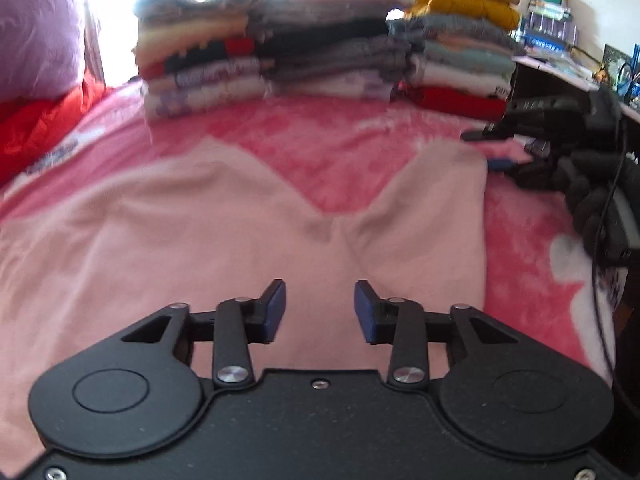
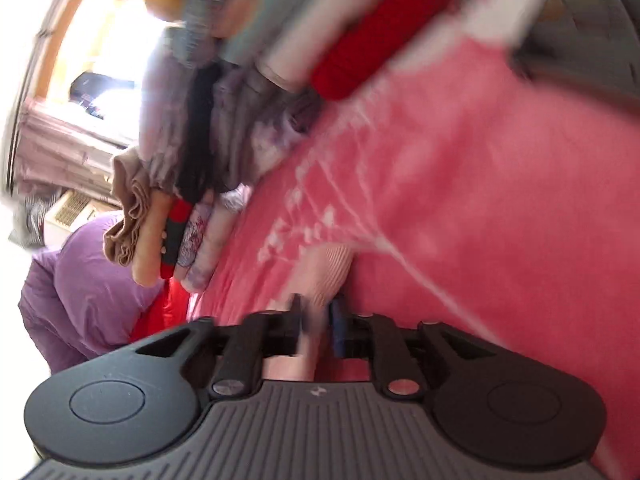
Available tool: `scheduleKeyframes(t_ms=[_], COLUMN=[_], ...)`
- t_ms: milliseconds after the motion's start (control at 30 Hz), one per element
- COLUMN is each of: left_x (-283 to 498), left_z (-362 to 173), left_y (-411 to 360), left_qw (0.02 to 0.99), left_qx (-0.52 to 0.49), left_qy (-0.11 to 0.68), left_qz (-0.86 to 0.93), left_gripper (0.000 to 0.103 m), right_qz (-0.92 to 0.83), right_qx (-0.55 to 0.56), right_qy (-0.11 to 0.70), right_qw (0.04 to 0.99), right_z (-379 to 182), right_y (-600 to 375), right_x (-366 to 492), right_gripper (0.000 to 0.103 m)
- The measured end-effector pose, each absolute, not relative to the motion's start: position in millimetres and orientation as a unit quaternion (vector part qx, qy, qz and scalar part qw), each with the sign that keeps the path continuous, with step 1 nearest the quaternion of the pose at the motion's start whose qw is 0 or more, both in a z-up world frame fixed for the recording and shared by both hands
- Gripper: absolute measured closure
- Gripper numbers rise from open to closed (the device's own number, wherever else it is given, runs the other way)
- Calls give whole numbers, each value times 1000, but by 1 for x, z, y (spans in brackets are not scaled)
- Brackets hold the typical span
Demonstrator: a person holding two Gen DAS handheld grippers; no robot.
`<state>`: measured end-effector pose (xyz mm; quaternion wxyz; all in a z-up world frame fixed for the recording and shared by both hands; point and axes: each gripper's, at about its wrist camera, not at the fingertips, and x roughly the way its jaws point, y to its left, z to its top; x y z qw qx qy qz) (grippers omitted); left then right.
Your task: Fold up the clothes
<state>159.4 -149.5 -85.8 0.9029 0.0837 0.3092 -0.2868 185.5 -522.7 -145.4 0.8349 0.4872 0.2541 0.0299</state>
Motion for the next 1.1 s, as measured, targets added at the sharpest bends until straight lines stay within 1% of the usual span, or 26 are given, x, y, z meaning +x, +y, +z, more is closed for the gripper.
scheduleKeyframes(t_ms=[67,167,200,267,300,333,433,500,567,633,700,767,967,1033,1100], left_x=[164,182,193,214,217,216,207,208,216,209,190,166,118,108,96], left_z=[-78,-79,-85,-107,-112,-109,-92,-94,-109,-107,-89,-81,-111,-104,-97], left_y=[-164,-185,-191,-204,-204,-201,-191,-192,-200,-203,-202,-201,-212,-214,-215], left_qw=[903,902,898,886,885,887,897,897,892,898,908,911,907,910,912], left_qx=[81,57,51,65,62,45,-4,-19,1,23,40,63,150,157,166], left_qy=[295,295,310,357,362,361,337,340,366,351,319,300,290,278,263], left_qz=[-301,-312,-307,-289,-285,-283,-285,-281,-266,-265,-268,-274,-266,-263,-268], left_gripper=[80,85,85,85,85,85,85,85,85,84,83,77,77,77,77], right_qz=[29,24,24,20,16,13,9,12,15,18,19,20,6,-2,5], right_qx=[495,518,519,509,504,502,500,505,511,512,512,516,515,497,462], right_qy=[248,239,238,245,251,252,251,246,244,244,245,243,239,232,221], right_qw=[832,821,821,825,826,827,829,827,824,823,823,821,823,836,859], right_z=[-147,-153,-154,-156,-157,-158,-158,-159,-160,-160,-159,-159,-156,-146,-131], right_y=[-525,-532,-532,-530,-528,-528,-528,-529,-530,-531,-532,-533,-535,-533,-526], right_x=[185,184,185,187,188,188,187,186,185,186,186,185,182,177,169], right_gripper=[64,66,70,86,92,94,94,93,93,93,93,92,90,87,87])
